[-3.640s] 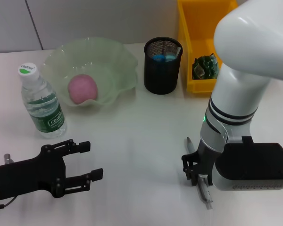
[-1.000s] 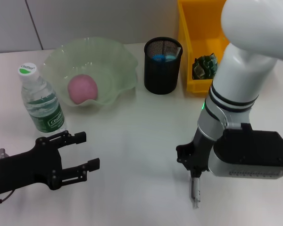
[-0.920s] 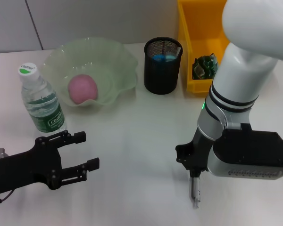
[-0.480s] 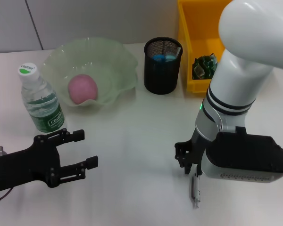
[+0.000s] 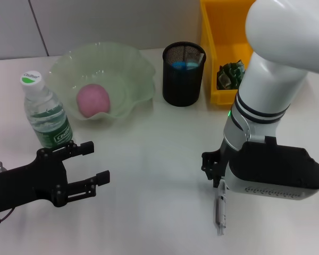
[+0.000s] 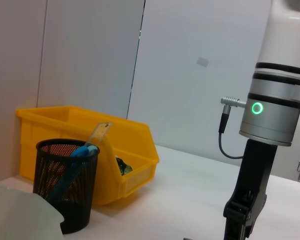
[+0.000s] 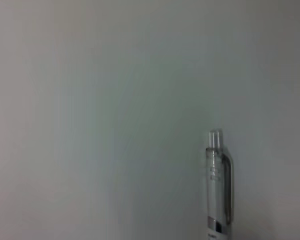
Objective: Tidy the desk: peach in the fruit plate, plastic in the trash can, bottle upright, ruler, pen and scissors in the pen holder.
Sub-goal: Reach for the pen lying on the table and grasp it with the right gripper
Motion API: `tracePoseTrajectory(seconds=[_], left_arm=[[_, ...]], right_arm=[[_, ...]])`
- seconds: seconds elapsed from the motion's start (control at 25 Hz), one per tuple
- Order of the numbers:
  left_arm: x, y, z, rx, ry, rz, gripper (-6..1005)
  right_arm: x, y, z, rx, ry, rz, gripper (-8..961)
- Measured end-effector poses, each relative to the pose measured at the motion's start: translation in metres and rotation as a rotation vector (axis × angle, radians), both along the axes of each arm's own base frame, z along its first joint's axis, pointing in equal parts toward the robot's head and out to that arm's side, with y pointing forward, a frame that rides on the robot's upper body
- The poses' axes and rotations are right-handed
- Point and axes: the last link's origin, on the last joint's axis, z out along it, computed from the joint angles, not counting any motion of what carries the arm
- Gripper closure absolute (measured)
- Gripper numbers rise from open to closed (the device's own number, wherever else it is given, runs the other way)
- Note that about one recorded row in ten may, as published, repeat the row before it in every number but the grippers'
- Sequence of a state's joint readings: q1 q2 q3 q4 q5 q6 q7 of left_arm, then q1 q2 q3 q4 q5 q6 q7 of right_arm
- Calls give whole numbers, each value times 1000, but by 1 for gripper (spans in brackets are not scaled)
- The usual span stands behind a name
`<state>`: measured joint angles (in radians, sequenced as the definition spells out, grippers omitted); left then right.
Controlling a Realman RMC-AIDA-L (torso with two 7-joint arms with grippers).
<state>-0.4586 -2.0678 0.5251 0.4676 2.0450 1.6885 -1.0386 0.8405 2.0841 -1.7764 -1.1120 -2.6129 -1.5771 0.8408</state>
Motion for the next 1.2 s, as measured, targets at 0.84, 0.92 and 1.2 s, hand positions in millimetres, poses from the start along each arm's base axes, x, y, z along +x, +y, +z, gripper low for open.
tracePoseTrajectory(seconds=[0.84,0.92,1.2], left_arm=[[-2,0,0,1,4,10,292],[-2,0,1,1,3,10,292],[-2,0,1,1,3,12,294]], right_arm=[[5,-2,-2,-7,-15,-42,736],[5,-2,-2,-6,-14,-42,707],[5,-2,-4,-8,-9,-47,649]])
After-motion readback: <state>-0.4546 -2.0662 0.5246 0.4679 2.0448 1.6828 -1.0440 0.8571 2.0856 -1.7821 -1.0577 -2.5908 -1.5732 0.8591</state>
